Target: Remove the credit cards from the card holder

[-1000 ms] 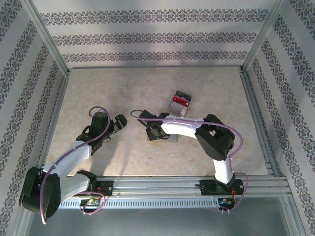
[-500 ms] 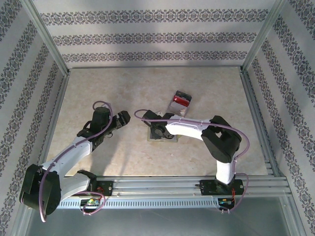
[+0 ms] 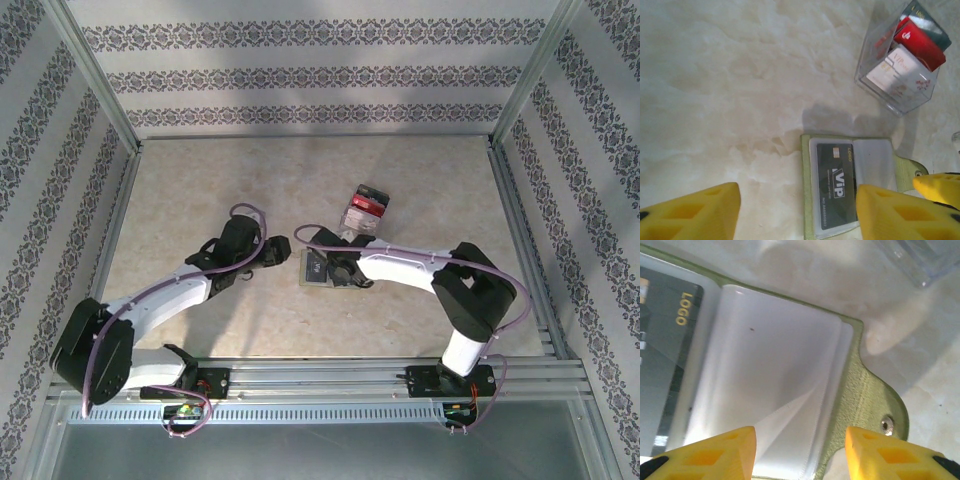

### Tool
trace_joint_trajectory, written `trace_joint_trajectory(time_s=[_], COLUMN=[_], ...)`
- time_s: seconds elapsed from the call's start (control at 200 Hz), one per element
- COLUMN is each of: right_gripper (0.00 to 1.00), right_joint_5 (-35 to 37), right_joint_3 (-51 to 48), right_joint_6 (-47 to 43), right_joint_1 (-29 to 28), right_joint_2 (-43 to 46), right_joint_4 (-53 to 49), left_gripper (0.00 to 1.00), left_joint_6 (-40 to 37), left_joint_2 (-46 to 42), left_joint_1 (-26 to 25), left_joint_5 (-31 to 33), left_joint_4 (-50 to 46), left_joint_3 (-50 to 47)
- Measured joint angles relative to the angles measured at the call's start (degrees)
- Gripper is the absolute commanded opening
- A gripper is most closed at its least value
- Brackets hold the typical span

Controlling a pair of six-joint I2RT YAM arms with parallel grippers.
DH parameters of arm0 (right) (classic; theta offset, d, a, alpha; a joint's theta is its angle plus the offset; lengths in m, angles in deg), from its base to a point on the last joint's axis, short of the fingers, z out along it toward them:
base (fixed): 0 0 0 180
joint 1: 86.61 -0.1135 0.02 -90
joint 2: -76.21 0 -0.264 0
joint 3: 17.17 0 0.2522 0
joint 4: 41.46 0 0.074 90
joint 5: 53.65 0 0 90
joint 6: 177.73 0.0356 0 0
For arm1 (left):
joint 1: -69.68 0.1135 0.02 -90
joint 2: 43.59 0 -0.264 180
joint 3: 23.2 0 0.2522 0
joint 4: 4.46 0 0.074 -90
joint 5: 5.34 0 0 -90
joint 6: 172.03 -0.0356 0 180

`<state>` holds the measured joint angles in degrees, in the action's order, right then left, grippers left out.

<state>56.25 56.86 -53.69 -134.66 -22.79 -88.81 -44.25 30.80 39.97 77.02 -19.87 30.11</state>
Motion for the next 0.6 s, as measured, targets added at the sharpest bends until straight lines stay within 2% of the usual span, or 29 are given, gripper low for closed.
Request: trace_joint_trajectory(time_s=[0.23, 0.6], right_gripper=[0.50, 0.50], right_joint_5=[-0.04, -1.36], right_joint_3=[-3.91, -8.50], right_joint_6=[1.88, 4.15], right_joint_1=[1.09, 3.30], right_joint_2=[5.18, 14.19], right_joint_4=[0.00, 0.04], left_gripper=[0.44, 0.36], left_joint_6=[-0.31, -0.31], left_joint_2=[5.95, 12.48], left_joint_1=[-3.34, -5.40], left_joint_5=[-1.88, -3.34], left_joint_4=[1.05, 2.45], left_joint_3=[1.77, 2.69])
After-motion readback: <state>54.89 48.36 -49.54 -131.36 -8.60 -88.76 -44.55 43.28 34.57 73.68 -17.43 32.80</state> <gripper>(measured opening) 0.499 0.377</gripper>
